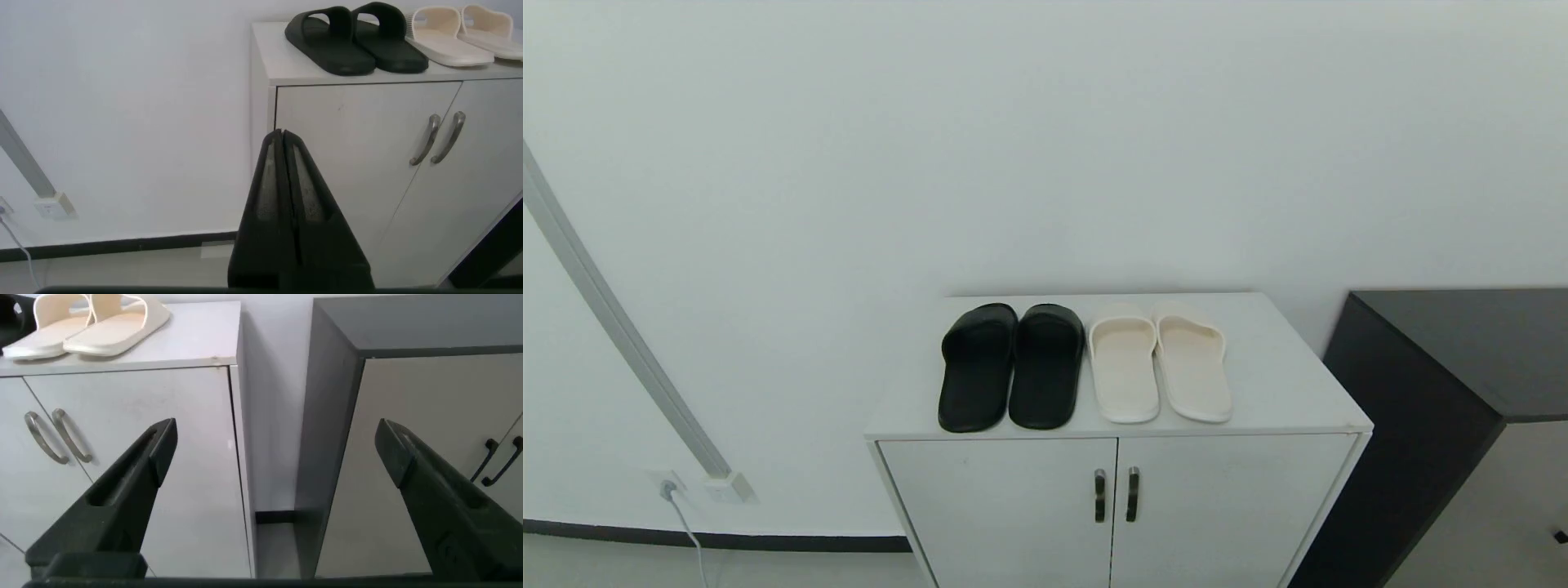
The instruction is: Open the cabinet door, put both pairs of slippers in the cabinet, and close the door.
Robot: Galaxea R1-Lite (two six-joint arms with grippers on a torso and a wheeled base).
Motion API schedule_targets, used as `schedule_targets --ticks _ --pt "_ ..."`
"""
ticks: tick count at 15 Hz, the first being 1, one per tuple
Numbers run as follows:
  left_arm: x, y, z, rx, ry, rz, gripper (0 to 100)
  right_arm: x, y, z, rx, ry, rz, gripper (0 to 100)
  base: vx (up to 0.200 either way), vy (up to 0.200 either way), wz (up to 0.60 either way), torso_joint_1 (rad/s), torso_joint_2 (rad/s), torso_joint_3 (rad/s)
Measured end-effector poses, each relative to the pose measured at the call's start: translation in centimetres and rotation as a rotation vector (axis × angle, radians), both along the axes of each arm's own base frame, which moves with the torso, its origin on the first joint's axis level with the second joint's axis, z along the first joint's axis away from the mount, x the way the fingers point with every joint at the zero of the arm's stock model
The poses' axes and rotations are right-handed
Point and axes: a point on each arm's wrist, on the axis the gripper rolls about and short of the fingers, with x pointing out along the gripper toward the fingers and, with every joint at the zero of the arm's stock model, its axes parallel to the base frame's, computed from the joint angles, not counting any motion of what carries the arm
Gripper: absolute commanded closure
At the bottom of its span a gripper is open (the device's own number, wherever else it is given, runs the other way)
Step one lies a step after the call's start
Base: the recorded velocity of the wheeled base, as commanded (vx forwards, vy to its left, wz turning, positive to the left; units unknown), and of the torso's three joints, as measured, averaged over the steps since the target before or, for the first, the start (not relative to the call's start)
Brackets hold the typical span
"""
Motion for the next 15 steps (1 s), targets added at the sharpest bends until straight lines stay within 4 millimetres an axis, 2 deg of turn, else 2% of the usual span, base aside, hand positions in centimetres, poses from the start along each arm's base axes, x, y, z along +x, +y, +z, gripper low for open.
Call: schedule_targets --ticks 3,5,7,9,12,15 --pt "0.0 0.0 0.0 0.001 0.0 0.001 100 -0.1 0.0 0.7 0.03 -0.019 -0.002 0 0.0 0.0 0.0 0.0 0.0 0.0" --pt "0.0 0.0 0.0 0.0 0.0 0.001 100 -0.8 -0.1 3.9 0.103 -0.061 0.019 0 0.0 0.0 0.0 0.0 0.0 0.0" --pt "0.0 0.0 0.0 0.0 0.0 0.001 100 -0.3 0.0 5.9 0.092 -0.002 0.068 0 0.0 0.0 0.0 0.0 0.0 0.0" --pt "0.0 0.0 0.0 -0.001 0.0 0.001 100 1.7 0.1 6.6 0.073 0.089 0.116 0 0.0 0.0 0.0 0.0 0.0 0.0" --pt "0.0 0.0 0.0 -0.002 0.0 0.0 100 5.9 0.6 7.6 0.057 0.188 0.178 0 0.0 0.0 0.0 0.0 0.0 0.0" --pt "0.0 0.0 0.0 -0.001 0.0 0.001 100 9.9 1.9 8.6 0.066 0.285 0.257 0 0.0 0.0 0.0 0.0 0.0 0.0"
